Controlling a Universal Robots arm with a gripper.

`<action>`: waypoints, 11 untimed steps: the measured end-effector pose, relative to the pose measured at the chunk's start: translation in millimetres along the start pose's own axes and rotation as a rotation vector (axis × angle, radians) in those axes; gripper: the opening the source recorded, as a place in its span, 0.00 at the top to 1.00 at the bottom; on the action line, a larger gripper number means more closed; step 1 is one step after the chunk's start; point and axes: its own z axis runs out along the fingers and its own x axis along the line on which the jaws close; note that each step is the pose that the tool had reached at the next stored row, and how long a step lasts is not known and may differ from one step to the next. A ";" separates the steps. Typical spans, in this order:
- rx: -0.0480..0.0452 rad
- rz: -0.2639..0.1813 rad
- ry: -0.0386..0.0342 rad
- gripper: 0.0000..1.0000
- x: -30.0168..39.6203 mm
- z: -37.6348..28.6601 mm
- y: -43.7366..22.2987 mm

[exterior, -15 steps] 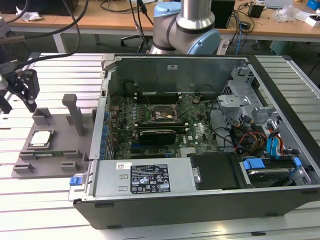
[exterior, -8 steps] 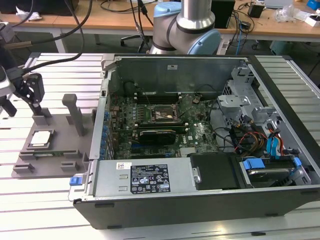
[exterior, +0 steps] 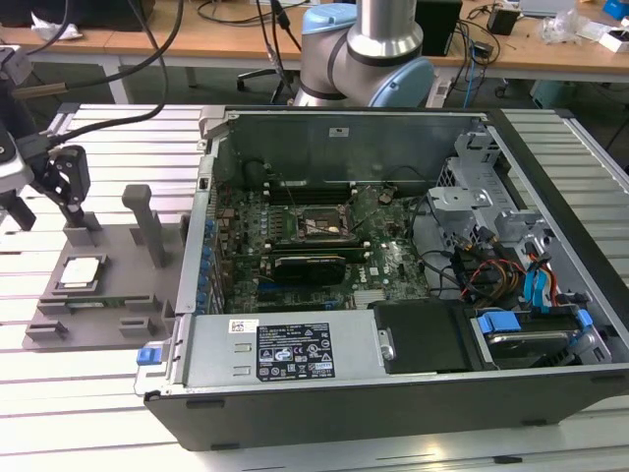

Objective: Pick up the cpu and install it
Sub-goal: 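Pick up the cpu and move it towards the insertion slot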

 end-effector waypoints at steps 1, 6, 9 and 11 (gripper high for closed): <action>0.0000 0.000 0.0000 0.40 -0.5 0.3 0.0; 0.0000 0.000 0.0000 0.40 -4.1 2.3 0.0; -0.0001 0.000 -0.0002 0.40 -5.5 3.8 0.0; 0.0000 0.000 -0.0001 0.40 -6.6 4.9 -0.1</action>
